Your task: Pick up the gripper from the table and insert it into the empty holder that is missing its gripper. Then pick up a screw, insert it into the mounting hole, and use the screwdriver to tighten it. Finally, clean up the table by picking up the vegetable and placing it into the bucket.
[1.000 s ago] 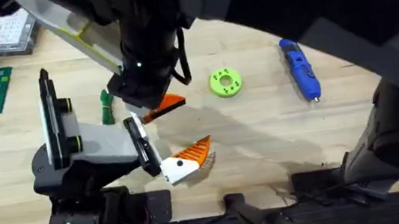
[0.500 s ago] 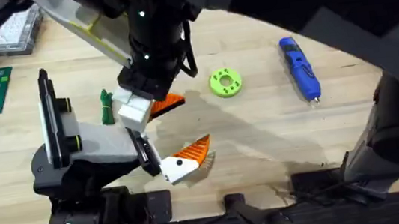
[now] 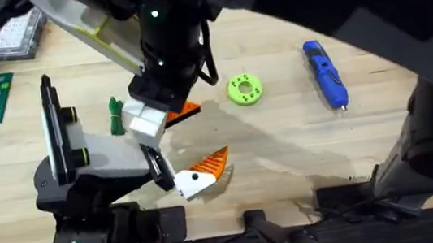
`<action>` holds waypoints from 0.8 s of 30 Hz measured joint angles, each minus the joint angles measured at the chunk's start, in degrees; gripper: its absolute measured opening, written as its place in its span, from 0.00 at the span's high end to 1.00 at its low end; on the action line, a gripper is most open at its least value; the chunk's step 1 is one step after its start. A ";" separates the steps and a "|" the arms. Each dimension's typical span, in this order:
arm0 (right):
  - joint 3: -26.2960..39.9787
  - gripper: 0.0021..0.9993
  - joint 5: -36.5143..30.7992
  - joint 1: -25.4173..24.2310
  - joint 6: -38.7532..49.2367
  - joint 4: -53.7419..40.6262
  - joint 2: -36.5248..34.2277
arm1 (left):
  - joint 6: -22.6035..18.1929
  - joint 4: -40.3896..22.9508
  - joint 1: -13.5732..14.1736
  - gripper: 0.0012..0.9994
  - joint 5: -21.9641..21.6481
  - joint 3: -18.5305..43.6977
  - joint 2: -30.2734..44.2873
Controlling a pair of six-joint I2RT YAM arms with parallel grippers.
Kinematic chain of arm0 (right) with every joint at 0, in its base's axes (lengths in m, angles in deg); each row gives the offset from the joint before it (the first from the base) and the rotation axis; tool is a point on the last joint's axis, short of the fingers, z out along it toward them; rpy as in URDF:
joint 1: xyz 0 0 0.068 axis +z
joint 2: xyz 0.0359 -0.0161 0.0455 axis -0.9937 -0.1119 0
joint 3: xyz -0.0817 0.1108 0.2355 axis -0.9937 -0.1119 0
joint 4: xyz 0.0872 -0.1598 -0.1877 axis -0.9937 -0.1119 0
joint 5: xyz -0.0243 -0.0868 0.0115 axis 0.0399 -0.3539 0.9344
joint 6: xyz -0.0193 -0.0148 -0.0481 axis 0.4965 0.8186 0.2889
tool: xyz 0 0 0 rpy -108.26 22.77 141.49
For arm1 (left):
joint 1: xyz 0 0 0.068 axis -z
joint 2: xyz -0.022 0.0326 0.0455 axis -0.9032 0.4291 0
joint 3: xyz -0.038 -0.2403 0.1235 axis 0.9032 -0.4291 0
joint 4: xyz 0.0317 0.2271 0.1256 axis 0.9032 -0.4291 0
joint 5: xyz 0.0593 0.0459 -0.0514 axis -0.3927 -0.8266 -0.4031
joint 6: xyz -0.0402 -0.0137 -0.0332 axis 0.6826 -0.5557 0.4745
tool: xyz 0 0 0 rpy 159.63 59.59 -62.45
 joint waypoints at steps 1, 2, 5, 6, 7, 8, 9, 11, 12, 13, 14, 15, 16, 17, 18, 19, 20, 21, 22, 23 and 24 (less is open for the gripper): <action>0.00 0.00 0.35 -0.07 0.00 -0.05 0.30 | -0.03 0.00 0.00 0.01 0.00 0.01 -0.01; 0.00 0.00 0.63 -0.21 0.00 -0.09 0.69 | -0.10 0.00 0.00 0.01 0.00 0.01 -0.01; 0.00 0.00 1.30 -1.25 -0.02 -0.29 2.41 | -0.20 0.00 0.00 0.01 0.00 0.00 -0.01; 0.00 0.00 1.49 -2.01 -0.02 -0.33 3.20 | -0.21 0.00 0.00 0.01 0.00 0.00 -0.01; 0.01 0.00 1.62 -2.88 -0.03 -0.35 3.98 | -0.21 0.00 0.00 0.01 0.00 0.00 0.00; 0.02 0.00 1.65 -3.83 -0.04 -0.38 4.79 | -0.21 0.00 0.00 0.01 0.00 0.00 0.00; 0.03 0.00 1.67 -4.80 -0.05 -0.54 5.61 | -0.21 0.00 0.00 0.01 0.00 0.00 0.00; 0.08 0.00 1.70 -6.77 -0.43 -1.23 7.27 | -0.21 0.01 0.00 0.01 0.00 0.01 -0.01; 0.09 0.00 1.70 -7.67 -0.65 -1.69 8.02 | -0.22 0.01 0.00 0.01 0.00 0.02 -0.01; 0.09 0.00 1.69 -8.45 -0.80 -2.14 8.69 | -0.23 0.00 0.00 0.01 0.00 0.02 0.00; 0.08 0.00 1.69 -9.12 -0.93 -2.39 9.30 | -0.23 0.00 0.00 0.01 0.00 0.01 0.00; -0.51 0.00 1.80 -10.57 -1.13 -1.98 10.74 | -0.23 0.01 0.00 0.01 0.01 0.00 -0.01; -1.37 0.00 1.84 -10.97 -1.14 -1.58 11.26 | -0.23 0.01 0.00 0.01 0.00 0.01 -0.01; -2.44 0.00 1.84 -11.32 -1.14 -1.32 11.75 | -0.23 0.00 0.00 0.01 0.01 0.01 0.00; -3.62 0.00 1.84 -11.67 -1.17 -0.95 12.14 | -0.24 0.00 0.00 0.01 0.02 0.00 0.00; -5.02 0.00 1.84 -12.03 -1.25 -0.19 12.54 | -0.25 0.01 0.00 0.01 0.01 0.00 0.00; -6.60 0.00 1.84 -12.35 -1.34 0.72 12.96 | -0.25 0.01 0.00 0.01 0.01 0.00 0.00; -8.14 0.00 1.84 -12.63 -1.39 1.50 13.34 | -0.25 0.00 0.00 0.01 0.02 0.00 -0.01; -9.76 0.00 1.84 -12.87 -1.45 2.50 13.80 | -0.26 0.00 0.00 0.01 0.02 0.00 -0.02; -11.65 0.00 1.83 -13.12 -1.55 3.88 14.50 | -0.27 0.00 0.00 0.01 0.01 0.00 -0.02; -13.72 0.00 1.82 -13.35 -1.60 5.19 15.41 | -0.30 0.00 0.00 0.01 0.00 0.01 -0.02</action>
